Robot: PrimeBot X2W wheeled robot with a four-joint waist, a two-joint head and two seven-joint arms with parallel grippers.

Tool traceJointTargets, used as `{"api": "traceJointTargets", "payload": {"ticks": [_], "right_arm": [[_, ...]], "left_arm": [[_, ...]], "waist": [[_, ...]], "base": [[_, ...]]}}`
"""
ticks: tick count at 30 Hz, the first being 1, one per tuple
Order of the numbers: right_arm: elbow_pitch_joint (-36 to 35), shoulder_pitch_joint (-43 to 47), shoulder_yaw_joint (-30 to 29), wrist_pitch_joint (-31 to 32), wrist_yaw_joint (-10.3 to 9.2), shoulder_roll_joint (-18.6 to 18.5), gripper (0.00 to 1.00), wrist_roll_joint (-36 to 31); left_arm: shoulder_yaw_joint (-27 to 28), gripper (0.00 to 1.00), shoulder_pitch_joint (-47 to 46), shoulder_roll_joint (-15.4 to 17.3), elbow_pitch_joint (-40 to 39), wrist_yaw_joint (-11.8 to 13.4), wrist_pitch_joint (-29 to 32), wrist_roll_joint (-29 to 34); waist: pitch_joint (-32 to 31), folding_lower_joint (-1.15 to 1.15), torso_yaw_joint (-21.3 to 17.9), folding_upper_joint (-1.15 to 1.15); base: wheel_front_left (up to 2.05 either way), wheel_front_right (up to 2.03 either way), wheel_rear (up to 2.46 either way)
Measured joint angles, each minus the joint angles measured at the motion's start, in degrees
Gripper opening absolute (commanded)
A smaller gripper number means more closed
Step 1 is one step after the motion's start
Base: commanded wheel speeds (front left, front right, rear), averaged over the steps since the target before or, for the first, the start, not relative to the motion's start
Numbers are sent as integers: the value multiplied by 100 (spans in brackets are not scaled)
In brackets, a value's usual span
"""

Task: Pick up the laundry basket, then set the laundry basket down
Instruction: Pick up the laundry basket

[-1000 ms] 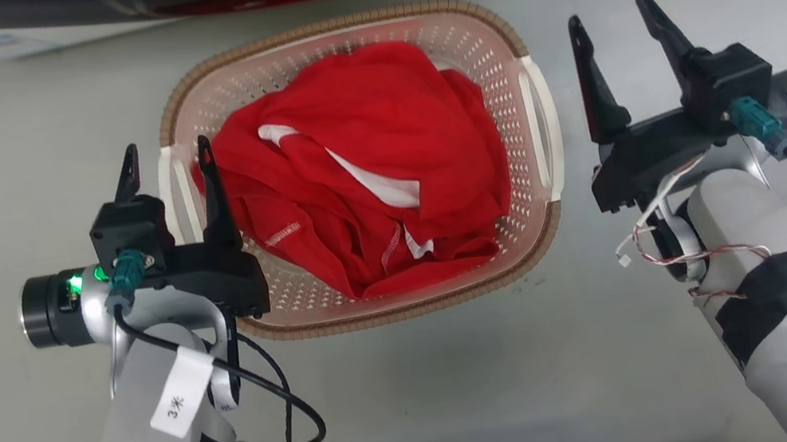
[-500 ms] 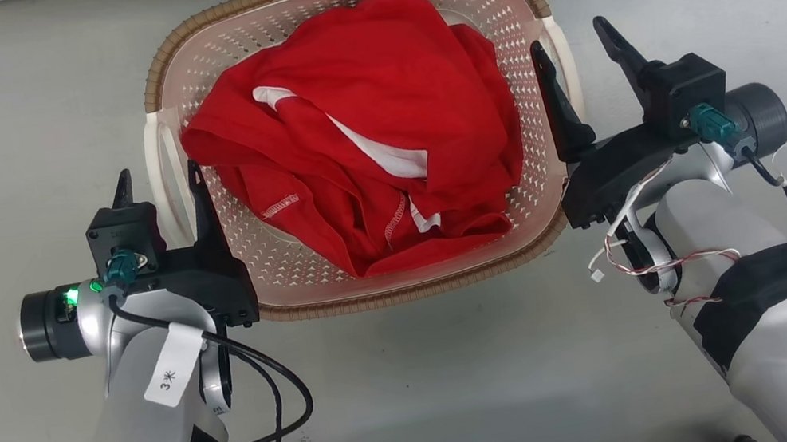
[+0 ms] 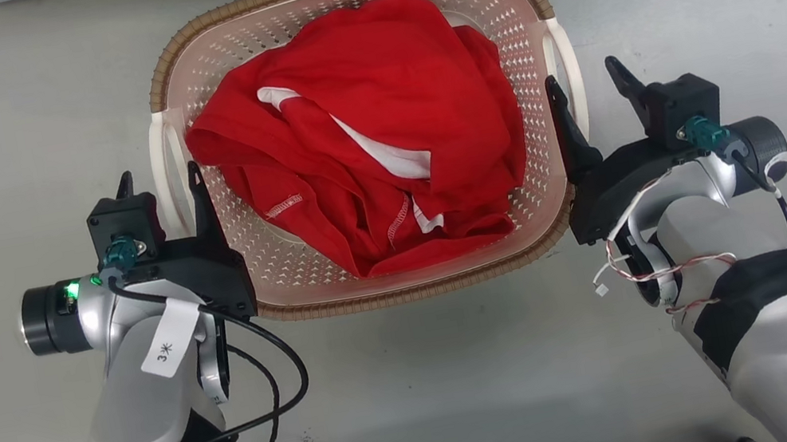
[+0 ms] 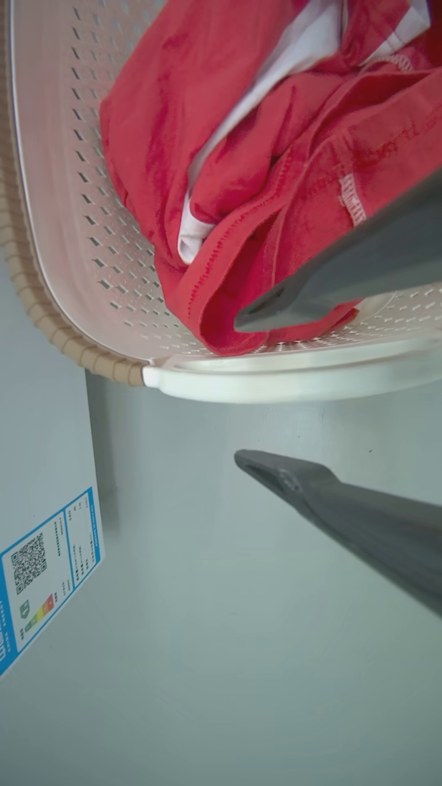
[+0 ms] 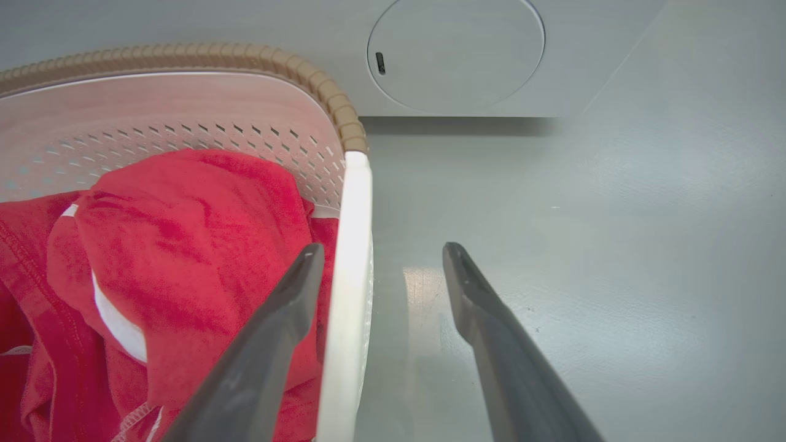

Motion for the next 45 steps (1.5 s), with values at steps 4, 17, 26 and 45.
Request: {"api": "traceJointTargets", "payload": {"ticks": [4,17,26,45], "right_arm": [[125,-165,110,0,-14,0,100,122],[461,-506,605,19,-25,-5,100,516],[623,-542,926,58,-66,-5,100,801],[865,-765,1265,55,-73,-5,100,1156]], "left_arm": [[-65,100,-146,-3,165,-5,-1,-90],[-365,100,-399,-8,594,-66,65,-323],[-648,100,-422,-10,757,-105,120,-600],[-1038,100,-600,-10,970,-104,166,-903]], "waist": [[16,0,6,0],[80,0,47,0],[140,0,59,0],[220,0,64,0]], "base": [[0,0,0],[0,0,0],[0,0,0],[0,0,0]]}}
